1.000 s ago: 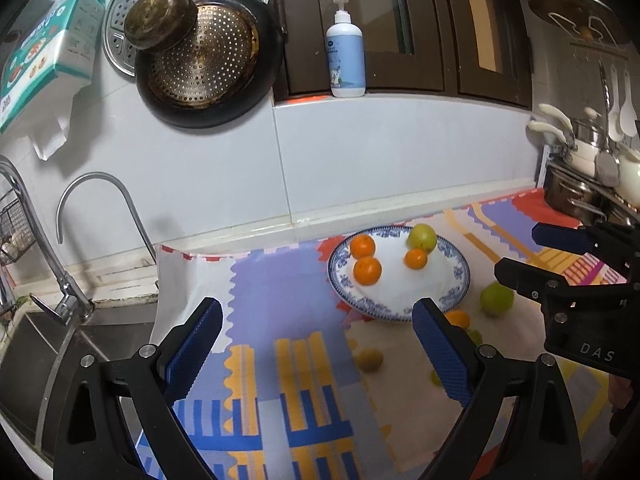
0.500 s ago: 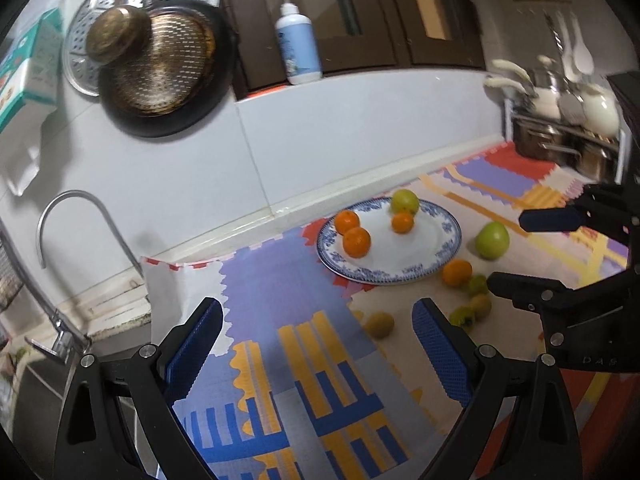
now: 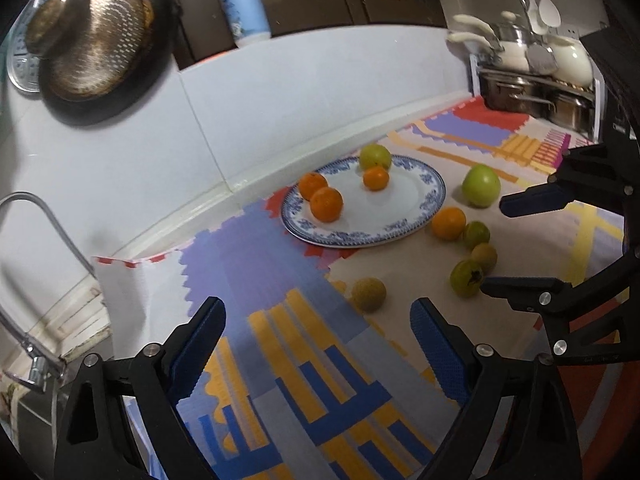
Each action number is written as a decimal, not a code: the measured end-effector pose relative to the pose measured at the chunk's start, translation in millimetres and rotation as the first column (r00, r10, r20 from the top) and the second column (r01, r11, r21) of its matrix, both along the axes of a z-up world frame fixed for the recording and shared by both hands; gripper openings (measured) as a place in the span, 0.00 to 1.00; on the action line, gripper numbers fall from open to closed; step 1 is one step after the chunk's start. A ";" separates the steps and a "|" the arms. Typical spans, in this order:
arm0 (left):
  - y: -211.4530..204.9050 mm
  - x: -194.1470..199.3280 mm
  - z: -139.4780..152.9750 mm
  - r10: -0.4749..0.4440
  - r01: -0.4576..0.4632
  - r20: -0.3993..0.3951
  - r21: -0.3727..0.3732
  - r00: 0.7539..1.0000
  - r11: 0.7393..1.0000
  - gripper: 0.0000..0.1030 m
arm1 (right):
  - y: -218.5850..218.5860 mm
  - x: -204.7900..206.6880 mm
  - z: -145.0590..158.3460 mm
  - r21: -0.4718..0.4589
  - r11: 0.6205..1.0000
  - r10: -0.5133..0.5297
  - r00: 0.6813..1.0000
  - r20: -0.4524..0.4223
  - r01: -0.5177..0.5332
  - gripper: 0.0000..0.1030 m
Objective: Organize fruits
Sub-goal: 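Lift both tools away from the plate toward the remaining fruits, then grasp a small brown round fruit with the left tool while the right tool grasps a dark green fruit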
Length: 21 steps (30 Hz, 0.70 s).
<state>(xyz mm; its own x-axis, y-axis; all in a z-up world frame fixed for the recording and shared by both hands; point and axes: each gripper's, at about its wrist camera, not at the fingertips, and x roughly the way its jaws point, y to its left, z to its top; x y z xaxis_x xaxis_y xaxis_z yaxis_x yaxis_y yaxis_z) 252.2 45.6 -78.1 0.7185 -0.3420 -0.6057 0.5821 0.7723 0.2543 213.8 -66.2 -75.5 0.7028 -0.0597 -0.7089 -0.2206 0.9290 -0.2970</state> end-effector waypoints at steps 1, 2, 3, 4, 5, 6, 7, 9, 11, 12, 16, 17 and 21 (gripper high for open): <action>-1.6 2.3 -3.6 -0.011 0.011 -0.007 0.004 1.000 1.000 0.88 | 0.2 1.5 -2.5 -0.006 1.000 0.011 1.000 -0.007 -0.011 0.55; -2.9 4.4 -6.5 -0.018 0.018 -0.013 0.008 1.000 1.000 0.86 | 0.6 3.1 -4.8 -0.011 1.000 0.019 1.000 -0.014 -0.019 0.54; -4.4 6.6 -9.6 -0.029 0.029 -0.024 0.009 0.999 1.000 0.84 | 1.0 4.9 -7.8 -0.020 0.999 0.027 0.999 -0.022 -0.027 0.53; -6.1 9.3 -13.0 -0.039 0.040 -0.039 0.008 0.998 0.999 0.84 | 1.2 6.5 -10.1 -0.027 0.999 0.033 0.999 -0.028 -0.034 0.53; -7.4 11.7 -15.7 -0.047 0.047 -0.052 0.007 0.998 0.999 0.81 | 1.2 7.7 -12.1 -0.032 0.999 0.039 0.999 -0.031 -0.040 0.52; -8.8 14.2 -18.4 -0.054 0.055 -0.067 0.005 0.996 0.998 0.77 | 1.3 8.9 -14.0 -0.037 0.998 0.044 0.998 -0.034 -0.045 0.50; -10.3 16.8 -21.5 -0.061 0.061 -0.080 0.004 0.995 0.998 0.76 | 1.5 10.1 -15.7 -0.043 0.998 0.050 0.998 -0.036 -0.051 0.48; -12.8 20.5 -25.8 -0.067 0.068 -0.094 0.002 0.993 0.998 0.73 | 1.0 13.2 -18.9 -0.048 0.997 0.061 0.997 -0.044 -0.063 0.48; -15.4 25.1 -29.3 -0.078 0.078 -0.119 -0.010 0.990 0.997 0.70 | -0.9 16.6 -22.3 -0.043 0.996 0.072 0.996 -0.057 -0.074 0.43; -16.9 28.1 -31.4 -0.082 0.080 -0.137 -0.021 0.987 0.997 0.67 | -1.5 18.7 -23.9 -0.039 0.996 0.076 0.995 -0.065 -0.078 0.42; -23.7 36.0 -38.1 -0.095 0.090 -0.177 -0.036 0.980 0.995 0.59 | -4.2 25.4 -29.3 -0.016 0.995 0.092 0.992 -0.092 -0.094 0.39; -24.8 37.7 -39.2 -0.098 0.092 -0.185 -0.039 0.978 0.995 0.56 | -4.3 26.6 -30.1 -0.013 0.995 0.094 0.991 -0.095 -0.096 0.38; -28.6 43.4 -41.6 -0.098 0.090 -0.208 -0.047 0.973 0.995 0.48 | -5.1 29.2 -30.9 -0.003 0.994 0.106 0.989 -0.100 -0.106 0.35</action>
